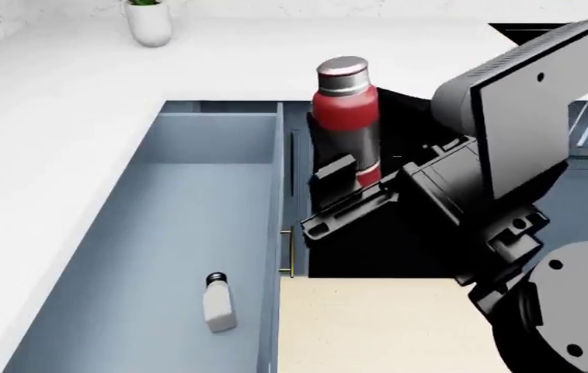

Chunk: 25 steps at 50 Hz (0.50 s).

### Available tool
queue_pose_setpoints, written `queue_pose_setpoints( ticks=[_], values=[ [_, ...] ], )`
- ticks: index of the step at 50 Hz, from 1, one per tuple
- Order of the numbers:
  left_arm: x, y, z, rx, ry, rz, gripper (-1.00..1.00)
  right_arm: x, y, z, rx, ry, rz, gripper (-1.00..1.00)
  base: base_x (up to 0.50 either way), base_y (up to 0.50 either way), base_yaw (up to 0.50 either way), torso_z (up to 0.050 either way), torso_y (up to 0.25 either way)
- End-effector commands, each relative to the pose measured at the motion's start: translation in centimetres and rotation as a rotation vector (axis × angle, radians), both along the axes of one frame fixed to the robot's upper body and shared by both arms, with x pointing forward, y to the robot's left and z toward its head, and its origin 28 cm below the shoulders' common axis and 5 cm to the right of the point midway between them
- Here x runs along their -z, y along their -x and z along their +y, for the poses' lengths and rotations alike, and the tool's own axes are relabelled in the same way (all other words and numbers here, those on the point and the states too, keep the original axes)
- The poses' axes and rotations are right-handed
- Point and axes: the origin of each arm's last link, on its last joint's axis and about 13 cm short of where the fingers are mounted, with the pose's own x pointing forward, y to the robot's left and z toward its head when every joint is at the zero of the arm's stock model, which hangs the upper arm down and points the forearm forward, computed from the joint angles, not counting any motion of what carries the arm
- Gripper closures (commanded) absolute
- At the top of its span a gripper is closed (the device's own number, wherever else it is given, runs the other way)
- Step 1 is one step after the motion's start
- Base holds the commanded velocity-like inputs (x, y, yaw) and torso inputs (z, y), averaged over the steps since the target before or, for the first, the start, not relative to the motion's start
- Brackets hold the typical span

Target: Pick and place the shaker into the drawer. Then close the cabinet.

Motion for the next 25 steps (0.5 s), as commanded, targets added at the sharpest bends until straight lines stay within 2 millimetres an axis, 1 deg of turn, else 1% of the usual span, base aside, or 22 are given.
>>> queue_pose_setpoints(
  ticks=[1, 5, 15, 19, 25],
  values=[
    [-2.8, 3.0, -1.1, 0.047, -0.016, -0.075, -1.0, -0.6, 0.8, 2.1, -0.181, 0.236, -0.015, 1.0, 0.0, 0.0, 0.0, 0.0, 0.0],
    [-2.9, 3.3, -1.2, 0.051, -0.009, -0.075, -1.0, -0.6, 1.1, 3.1, -0.245, 0.314, -0.024, 1.0, 0.0, 0.0, 0.0, 0.0, 0.0],
    [-2.0, 3.4, -1.3, 0.069, -0.018, -0.045, -1.0, -0.2, 1.0, 6.0, -0.405, 0.535, -0.019, 1.0, 0.0, 0.0, 0.0, 0.0, 0.0],
    [-1.5, 3.2, -1.2, 0.068, -0.018, -0.03, -1.0, 0.6, 0.7, 7.2, -0.496, 0.648, 0.015, 1.0, 0.0, 0.0, 0.0, 0.0, 0.0],
    [-0.8, 3.2, -1.0, 0.072, -0.014, -0.014, -1.0, 0.7, -0.1, 8.8, -0.58, 0.736, 0.065, 1.0, 0.0, 0.0, 0.0, 0.0, 0.0]
  ],
)
